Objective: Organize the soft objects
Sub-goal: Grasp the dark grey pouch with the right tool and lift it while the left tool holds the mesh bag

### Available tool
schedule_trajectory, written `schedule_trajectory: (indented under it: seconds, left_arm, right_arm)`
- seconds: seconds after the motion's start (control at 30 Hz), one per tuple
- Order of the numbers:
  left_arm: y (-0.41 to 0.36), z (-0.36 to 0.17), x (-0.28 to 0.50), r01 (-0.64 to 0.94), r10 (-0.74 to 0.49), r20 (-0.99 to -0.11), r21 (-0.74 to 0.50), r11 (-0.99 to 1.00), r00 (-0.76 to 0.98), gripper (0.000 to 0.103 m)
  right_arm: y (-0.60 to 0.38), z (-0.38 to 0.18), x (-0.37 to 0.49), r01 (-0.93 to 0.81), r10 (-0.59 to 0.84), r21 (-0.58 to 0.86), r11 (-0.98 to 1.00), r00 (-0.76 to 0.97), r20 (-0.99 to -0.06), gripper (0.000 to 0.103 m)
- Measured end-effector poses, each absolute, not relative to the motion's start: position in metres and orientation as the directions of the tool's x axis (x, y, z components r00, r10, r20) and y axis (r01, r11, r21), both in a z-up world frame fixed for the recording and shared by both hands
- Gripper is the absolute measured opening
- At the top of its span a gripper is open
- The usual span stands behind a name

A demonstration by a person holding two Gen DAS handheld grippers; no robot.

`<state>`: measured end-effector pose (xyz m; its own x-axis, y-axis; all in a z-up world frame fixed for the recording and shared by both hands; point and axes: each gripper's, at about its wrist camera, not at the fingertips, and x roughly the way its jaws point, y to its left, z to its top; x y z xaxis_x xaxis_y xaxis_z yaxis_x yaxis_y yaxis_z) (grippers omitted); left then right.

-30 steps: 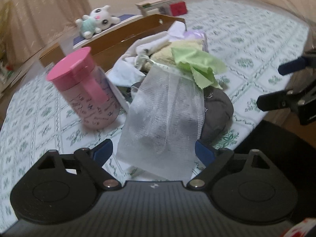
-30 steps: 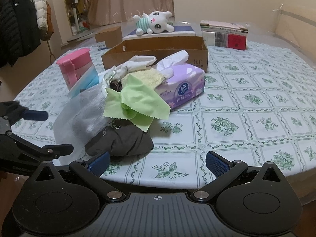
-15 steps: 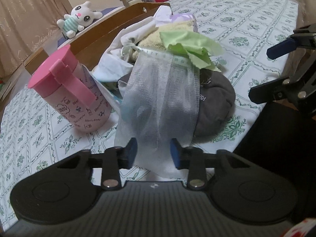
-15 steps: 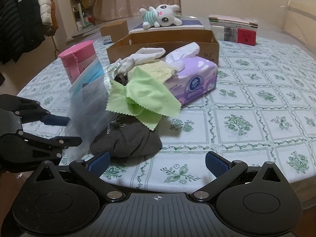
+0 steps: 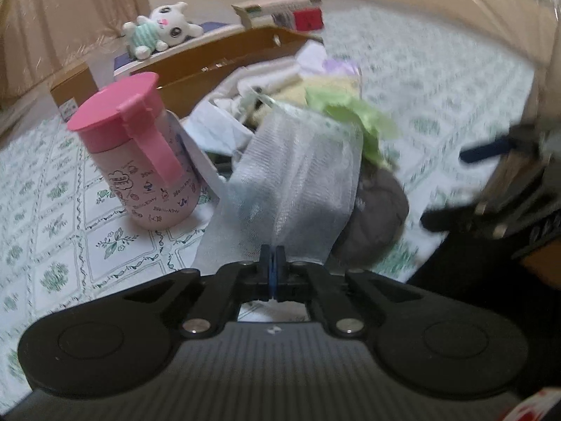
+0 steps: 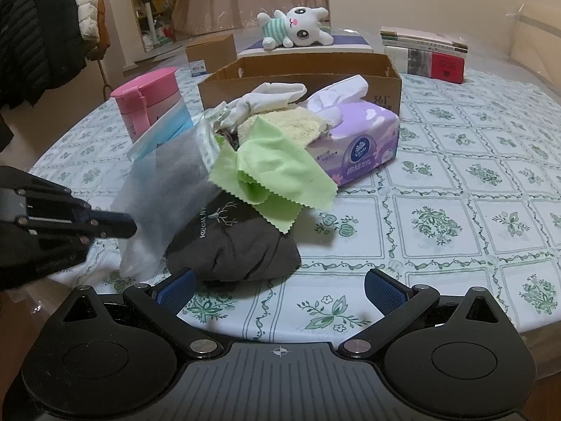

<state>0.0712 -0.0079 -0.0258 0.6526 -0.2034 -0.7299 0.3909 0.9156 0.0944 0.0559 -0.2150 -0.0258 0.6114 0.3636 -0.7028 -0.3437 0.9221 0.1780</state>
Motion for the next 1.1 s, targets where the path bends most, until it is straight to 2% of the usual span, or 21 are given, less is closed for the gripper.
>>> schedule_trajectory:
  seconds: [0.23, 0.57, 0.6, 0.63, 0.67, 0.7, 0.73, 0.77, 0.8, 0.87, 1.1]
  left_arm:
    - [0.014, 0.004, 0.072, 0.318, -0.252, -0.659, -0.02, 0.948, 0.709, 0.0]
    - [0.027, 0.035, 0.071, 0.284, -0.259, -0.604, -0.056, 0.957, 0.754, 0.0]
    - [0.027, 0.035, 0.071, 0.282, -0.26, -0.604, -0.06, 0.958, 0.754, 0.0]
    - [0.028, 0.035, 0.071, 0.281, -0.26, -0.604, -0.062, 0.958, 0.754, 0.0]
    - [0.028, 0.035, 0.071, 0.281, -0.259, -0.604, -0.059, 0.958, 0.754, 0.0]
    - [0.028, 0.035, 0.071, 0.281, -0.258, -0.605, -0.058, 0.958, 0.753, 0.0]
    - [0.028, 0.035, 0.071, 0.282, -0.259, -0.605, -0.059, 0.958, 0.753, 0.0]
    - [0.028, 0.035, 0.071, 0.281, -0.258, -0.605, -0.058, 0.958, 0.753, 0.0]
    - [0.027, 0.036, 0.07, 0.28, -0.257, -0.604, -0.058, 0.958, 0.754, 0.0]
    - [0.028, 0.038, 0.07, 0.278, -0.256, -0.601, -0.058, 0.959, 0.757, 0.0]
    - [0.028, 0.052, 0.068, 0.274, -0.254, -0.569, -0.052, 0.96, 0.782, 0.0]
  right_arm:
    - [-0.202, -0.027, 0.058, -0.391, 0.406, 0.19, 0.9, 0.6, -0.689, 0.102]
    - [-0.168, -0.037, 0.073, -0.448, 0.439, 0.182, 0.876, 0.58, -0.686, 0.101]
    - [-0.166, -0.038, 0.075, -0.448, 0.438, 0.18, 0.876, 0.578, -0.688, 0.096]
    - [-0.165, -0.039, 0.077, -0.45, 0.441, 0.185, 0.874, 0.571, -0.693, 0.08]
    - [-0.163, -0.041, 0.079, -0.448, 0.438, 0.188, 0.874, 0.561, -0.702, 0.07]
    - [-0.163, -0.042, 0.079, -0.445, 0.432, 0.184, 0.877, 0.56, -0.707, 0.066]
    - [-0.163, -0.042, 0.078, -0.443, 0.424, 0.174, 0.879, 0.562, -0.71, 0.056]
    - [-0.164, -0.041, 0.077, -0.444, 0.421, 0.169, 0.88, 0.564, -0.711, 0.042]
    - [-0.165, -0.039, 0.076, -0.441, 0.416, 0.164, 0.882, 0.567, -0.711, 0.034]
    - [-0.168, -0.034, 0.072, -0.439, 0.409, 0.155, 0.885, 0.576, -0.707, 0.007]
    - [-0.176, -0.003, 0.059, -0.45, 0.436, 0.151, 0.88, 0.642, -0.631, 0.003]
